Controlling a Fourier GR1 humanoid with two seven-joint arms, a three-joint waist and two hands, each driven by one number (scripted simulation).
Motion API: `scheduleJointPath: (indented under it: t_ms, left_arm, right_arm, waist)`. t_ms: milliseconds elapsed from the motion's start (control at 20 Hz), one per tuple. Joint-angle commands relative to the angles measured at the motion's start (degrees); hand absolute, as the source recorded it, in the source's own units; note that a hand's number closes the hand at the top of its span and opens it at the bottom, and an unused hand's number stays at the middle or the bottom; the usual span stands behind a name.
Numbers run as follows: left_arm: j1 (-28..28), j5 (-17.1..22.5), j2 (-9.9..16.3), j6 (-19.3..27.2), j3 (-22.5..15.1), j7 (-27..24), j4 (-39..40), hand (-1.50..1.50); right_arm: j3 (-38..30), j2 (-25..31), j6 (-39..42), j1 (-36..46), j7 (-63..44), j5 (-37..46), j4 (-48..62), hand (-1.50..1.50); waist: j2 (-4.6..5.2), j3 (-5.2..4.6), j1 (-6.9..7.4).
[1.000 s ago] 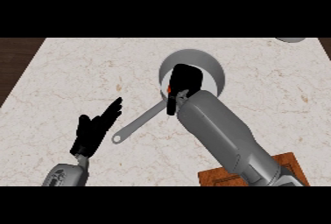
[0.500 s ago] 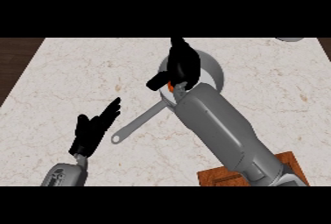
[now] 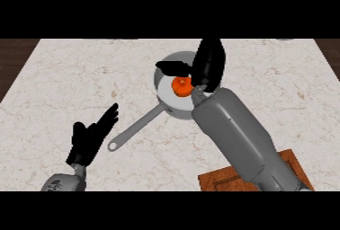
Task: Pick the squash from the cutting board and place it in the pot
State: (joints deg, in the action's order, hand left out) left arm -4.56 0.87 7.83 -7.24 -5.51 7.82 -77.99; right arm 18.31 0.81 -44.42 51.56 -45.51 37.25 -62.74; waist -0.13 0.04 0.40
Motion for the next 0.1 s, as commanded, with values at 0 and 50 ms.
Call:
scheduleJointPath:
  t_ms: [0, 50]
  left_arm:
    - [-0.65, 0.41, -0.42, 0.82, 1.38, -0.31, 0.69, 0.0]
    - [0.65, 1.41, 1.53, -1.32, 1.89, -0.09, -1.48, 0.0]
  right_arm:
    - [0.16, -0.5, -6.78, -9.21, 2.39, 0.95, -9.45, -1.5]
    - [-1.75, 2.06, -5.61, -9.94, 4.13, -0.29, -10.72, -1.5]
  waist:
    - [-0.15, -0.01, -1.29]
    - [-0.1, 0.0, -0.86]
